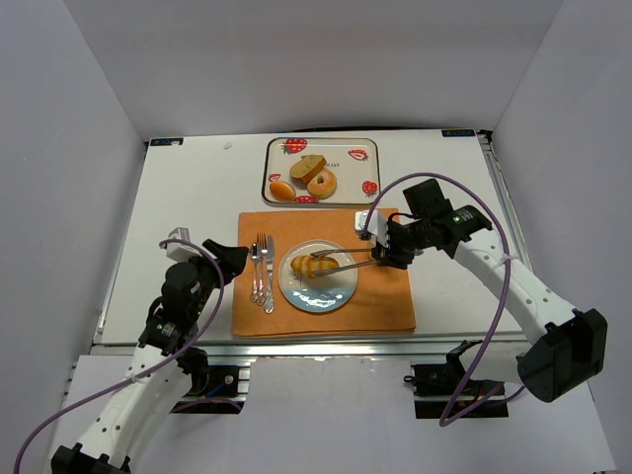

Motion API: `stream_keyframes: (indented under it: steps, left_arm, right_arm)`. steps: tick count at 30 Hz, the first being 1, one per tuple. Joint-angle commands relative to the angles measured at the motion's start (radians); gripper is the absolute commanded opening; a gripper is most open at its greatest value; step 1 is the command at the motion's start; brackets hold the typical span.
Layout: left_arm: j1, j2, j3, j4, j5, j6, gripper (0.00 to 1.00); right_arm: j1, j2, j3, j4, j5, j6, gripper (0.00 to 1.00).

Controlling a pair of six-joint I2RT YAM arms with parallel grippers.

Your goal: Place the bread

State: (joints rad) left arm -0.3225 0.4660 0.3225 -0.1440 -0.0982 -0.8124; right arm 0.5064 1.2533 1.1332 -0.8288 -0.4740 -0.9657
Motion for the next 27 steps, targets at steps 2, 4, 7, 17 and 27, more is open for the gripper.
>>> stream_keyframes:
  steps: [2,4,7,17,27]
  left_arm:
    - [0.0,-0.024,0.036,-0.026,-0.021,0.002,0.75]
    - [0.0,-0.029,0.035,-0.029,-0.023,0.001,0.75]
    - [0.0,-0.038,0.036,-0.037,-0.024,-0.001,0.75]
    - [0.0,-0.052,0.038,-0.051,-0.028,-0.004,0.75]
    - [0.0,-0.05,0.035,-0.046,-0.023,-0.005,0.75]
  right_arm:
    - [0.004,-0.023,-0.003,0.025,-0.014,0.002,0.47]
    - [0.004,-0.026,-0.004,0.028,-0.015,0.001,0.47]
    - [0.004,-0.026,0.0,0.028,-0.021,0.005,0.47]
    - [0.003,-0.032,0.034,0.02,-0.037,0.025,0.49]
    - [-0.012,-0.06,-0.001,0.019,-0.038,0.028,0.49]
